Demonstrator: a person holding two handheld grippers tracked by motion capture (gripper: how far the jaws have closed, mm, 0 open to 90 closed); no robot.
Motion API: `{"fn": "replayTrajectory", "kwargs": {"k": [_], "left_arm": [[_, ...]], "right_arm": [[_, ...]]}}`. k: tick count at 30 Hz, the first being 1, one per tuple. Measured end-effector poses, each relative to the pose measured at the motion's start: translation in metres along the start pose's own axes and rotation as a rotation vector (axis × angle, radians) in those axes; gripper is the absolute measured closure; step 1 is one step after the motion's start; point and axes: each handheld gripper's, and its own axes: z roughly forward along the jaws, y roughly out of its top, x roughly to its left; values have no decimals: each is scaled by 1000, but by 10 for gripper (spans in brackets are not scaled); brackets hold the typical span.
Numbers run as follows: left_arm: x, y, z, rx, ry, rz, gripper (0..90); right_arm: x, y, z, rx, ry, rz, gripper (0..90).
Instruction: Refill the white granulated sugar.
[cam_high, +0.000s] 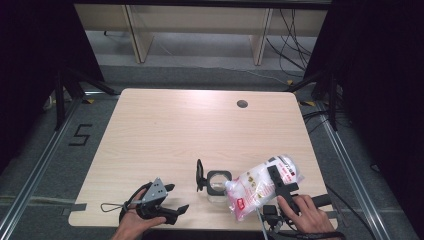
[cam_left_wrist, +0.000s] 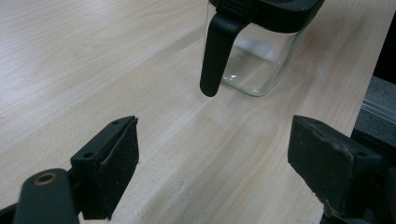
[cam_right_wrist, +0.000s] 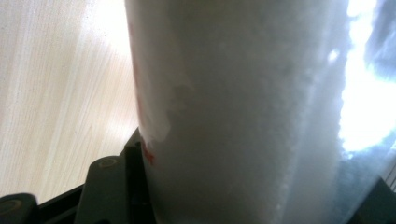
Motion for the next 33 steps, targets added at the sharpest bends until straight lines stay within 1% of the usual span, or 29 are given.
{"fn": "replayTrajectory", "kwargs": {"k": [2,3,4,5,6,7,8,9,10,11,12,13,14,15,16,17,18,20,21,22,24,25,26,28,29,30,32,33], "left_arm": [[0,0,0,-1,0,2,160],[-1,0,0,-2,-3,-4,160],[-1,0,0,-2,-3,-3,160],[-1,0,0,-3,1,-2,159],[0,0,-1,-3,2,-3,160],[0,1,-1,-7,-1,-2,160],[0,1,-1,-8,1,-4,160],[1,0,0,-7,4,4,160],[0,0,-1,0,6,4,160],[0,0,0,-2,-2,0,160],[-1,0,0,-3,3,1,160],[0,1,0,-3,3,7,160],[0,0,0,-2,0,1,160],[0,0,0,-3,-3,-2,159],[0,0,0,-3,-2,-1,159],[0,0,-1,-3,4,0,159],[0,0,-1,-5,2,-7,159],[1,0,-2,-2,6,-3,159],[0,0,-1,-7,5,-8,159],[0,0,-1,-6,5,-7,160],[0,1,-1,-3,5,-5,159],[0,0,0,-12,0,-13,159],[0,1,-1,-3,6,-2,160],[0,0,-1,-4,3,-5,160],[1,0,-2,-1,9,1,160],[1,0,-2,-3,11,-2,159],[1,1,-2,-5,15,-1,160],[1,0,-2,-9,12,-5,159]], "right_arm": [[0,0,0,3,1,2,411],[-1,0,1,3,-1,-6,411],[2,0,1,14,4,30,411],[0,0,1,1,-2,1,411],[2,0,1,8,3,21,411],[1,0,1,4,5,5,412],[1,-1,0,3,0,11,411],[2,-1,1,0,-3,27,412],[-2,-1,1,0,-4,-15,412],[2,-1,0,21,2,42,411],[-4,1,2,-10,-14,-47,412],[-2,1,3,-9,-12,-25,412],[2,1,2,14,5,27,412],[1,2,2,7,7,23,412],[-3,3,3,-17,-1,-33,412],[-1,2,3,-9,1,-10,412],[-1,2,3,-9,1,-10,412],[-1,1,3,-14,-7,1,412],[-1,1,3,-16,-8,-2,412],[-2,1,3,-18,-6,-12,412],[-1,1,3,-17,-7,-17,413],[-1,1,3,-19,-7,-18,413],[-1,1,3,-18,-8,-17,413],[-2,0,3,-14,-15,-23,413],[-2,0,2,-9,-9,-21,413],[-3,0,3,-5,-7,-24,413],[-1,-1,2,6,-2,-7,413],[-3,-1,3,-4,-5,-23,413]]}}
